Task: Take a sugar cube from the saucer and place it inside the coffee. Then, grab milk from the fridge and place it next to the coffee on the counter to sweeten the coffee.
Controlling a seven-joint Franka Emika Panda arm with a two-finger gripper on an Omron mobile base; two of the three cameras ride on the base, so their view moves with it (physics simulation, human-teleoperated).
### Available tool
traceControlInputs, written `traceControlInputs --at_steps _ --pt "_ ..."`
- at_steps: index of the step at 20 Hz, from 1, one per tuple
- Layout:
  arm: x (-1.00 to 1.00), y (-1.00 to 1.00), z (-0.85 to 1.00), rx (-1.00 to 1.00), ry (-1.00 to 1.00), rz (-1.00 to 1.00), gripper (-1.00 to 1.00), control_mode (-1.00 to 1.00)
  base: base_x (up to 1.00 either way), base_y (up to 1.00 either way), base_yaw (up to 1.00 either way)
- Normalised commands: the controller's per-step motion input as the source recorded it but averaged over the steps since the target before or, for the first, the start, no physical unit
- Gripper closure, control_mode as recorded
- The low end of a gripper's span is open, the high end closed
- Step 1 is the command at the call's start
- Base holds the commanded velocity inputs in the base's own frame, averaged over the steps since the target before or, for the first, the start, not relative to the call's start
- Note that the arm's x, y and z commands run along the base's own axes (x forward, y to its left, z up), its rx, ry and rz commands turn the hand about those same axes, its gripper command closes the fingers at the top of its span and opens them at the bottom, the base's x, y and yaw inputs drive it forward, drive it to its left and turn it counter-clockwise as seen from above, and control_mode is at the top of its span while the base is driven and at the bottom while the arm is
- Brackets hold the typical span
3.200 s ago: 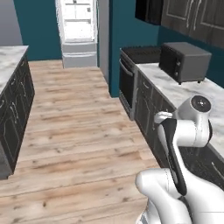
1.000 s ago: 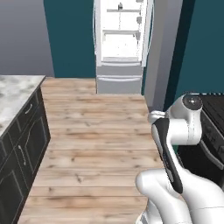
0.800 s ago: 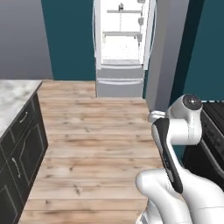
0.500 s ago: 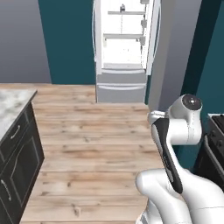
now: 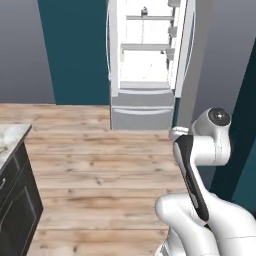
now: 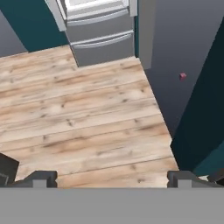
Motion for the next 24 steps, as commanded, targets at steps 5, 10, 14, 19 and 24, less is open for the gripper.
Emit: traceControlInputs --at_steps 5,10,14,19,24 --pt "0.0 0.0 0.0 0.0 0.0 0.0 -1.0 1.0 1.0 0.01 0.0" --pt "0.0 0.0 0.0 0.0 0.0 0.0 -1.0 1.0 1.0 0.0 0.0" --pt "0.0 0.0 0.0 0.0 0.0 0.0 -1.0 1.0 1.0 0.0 0.0" --pt "0.0 0.0 0.0 0.0 0.0 0.0 -1.0 1.0 1.0 0.18 -0.01" --pt "0.0 0.0 0.0 0.0 0.0 0.0 -1.0 1.0 1.0 0.16 0.0"
